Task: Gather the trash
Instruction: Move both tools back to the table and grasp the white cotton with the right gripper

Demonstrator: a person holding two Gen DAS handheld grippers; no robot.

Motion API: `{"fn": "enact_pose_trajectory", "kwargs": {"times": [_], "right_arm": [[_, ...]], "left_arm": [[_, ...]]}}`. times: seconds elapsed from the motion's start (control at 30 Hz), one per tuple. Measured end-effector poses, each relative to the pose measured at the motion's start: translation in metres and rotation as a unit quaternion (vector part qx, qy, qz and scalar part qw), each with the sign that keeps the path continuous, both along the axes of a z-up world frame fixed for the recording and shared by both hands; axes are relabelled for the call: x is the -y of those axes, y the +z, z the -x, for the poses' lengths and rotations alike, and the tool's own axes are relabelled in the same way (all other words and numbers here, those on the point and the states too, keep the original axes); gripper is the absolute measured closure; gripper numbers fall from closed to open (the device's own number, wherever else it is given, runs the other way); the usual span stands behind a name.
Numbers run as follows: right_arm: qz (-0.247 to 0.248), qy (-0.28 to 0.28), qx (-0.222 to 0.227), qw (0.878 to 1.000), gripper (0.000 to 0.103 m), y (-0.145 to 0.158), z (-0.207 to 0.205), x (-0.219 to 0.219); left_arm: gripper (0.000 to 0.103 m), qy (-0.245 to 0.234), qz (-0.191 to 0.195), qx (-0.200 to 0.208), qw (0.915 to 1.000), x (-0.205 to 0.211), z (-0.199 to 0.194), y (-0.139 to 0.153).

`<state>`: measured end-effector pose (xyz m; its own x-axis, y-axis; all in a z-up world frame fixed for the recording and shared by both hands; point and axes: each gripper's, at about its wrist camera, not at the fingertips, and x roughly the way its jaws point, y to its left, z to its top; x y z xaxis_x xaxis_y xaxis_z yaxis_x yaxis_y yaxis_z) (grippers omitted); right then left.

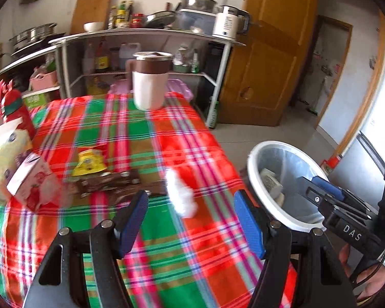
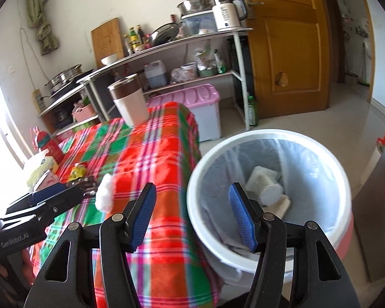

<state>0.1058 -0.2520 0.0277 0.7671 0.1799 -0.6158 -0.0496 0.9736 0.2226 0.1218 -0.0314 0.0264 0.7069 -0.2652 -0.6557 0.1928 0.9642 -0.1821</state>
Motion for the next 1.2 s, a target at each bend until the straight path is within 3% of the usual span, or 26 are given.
{"fn": "enact_pose_trajectory", "kwargs": {"times": [0.73, 1.2], "right_arm": [[0.012, 0.096, -0.038, 0.995, 0.043, -0.02, -0.047, -0.102], [0.031, 0.108, -0.065, 0.992, 0.044, -0.039, -0.077, -0.13]], "left_arm": [[0.032, 0.15, -0.001, -0.007, 0.9887, -0.144, 0.007, -0.018], [0.031, 0.177, -0.032, -0.027, 0.9833, -0.185, -0.019, -0.034]]}}
